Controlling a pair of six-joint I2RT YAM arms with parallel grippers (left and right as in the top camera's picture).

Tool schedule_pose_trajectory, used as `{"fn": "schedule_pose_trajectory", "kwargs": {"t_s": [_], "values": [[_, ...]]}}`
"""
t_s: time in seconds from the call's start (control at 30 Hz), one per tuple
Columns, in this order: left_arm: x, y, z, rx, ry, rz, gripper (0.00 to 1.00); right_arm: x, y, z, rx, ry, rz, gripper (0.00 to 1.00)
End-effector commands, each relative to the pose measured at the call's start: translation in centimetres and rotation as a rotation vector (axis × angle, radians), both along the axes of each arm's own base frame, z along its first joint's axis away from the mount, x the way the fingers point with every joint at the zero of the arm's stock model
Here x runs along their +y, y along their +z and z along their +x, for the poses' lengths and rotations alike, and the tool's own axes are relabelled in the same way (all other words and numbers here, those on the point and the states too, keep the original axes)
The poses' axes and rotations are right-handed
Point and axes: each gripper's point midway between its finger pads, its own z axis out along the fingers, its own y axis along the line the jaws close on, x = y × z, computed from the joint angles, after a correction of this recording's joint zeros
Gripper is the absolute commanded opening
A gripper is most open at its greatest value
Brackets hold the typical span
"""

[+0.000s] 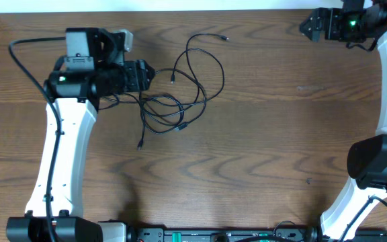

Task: Untangle cables
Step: 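Move the left gripper forward over the black cable bundle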

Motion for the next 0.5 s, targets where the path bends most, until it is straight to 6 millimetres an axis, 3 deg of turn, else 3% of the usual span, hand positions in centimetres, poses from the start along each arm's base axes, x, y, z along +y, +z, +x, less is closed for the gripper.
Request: {"fn": "schedule_pose_trajectory", "kwargs": {"t_s": [0.0,0.47], "values": [[-0.6,-0.3,0.4,-0.006,-0.014,0.051,0.64,0.0,-0.9,0.0,0.016,0.011,-0.027,0.99],[-4.5,-4.6,-0.1,0.132,-0.072,0.033,0.64,0.3,-3.2,-0.9,0.087,0.014,-0.018,0.99]]}}
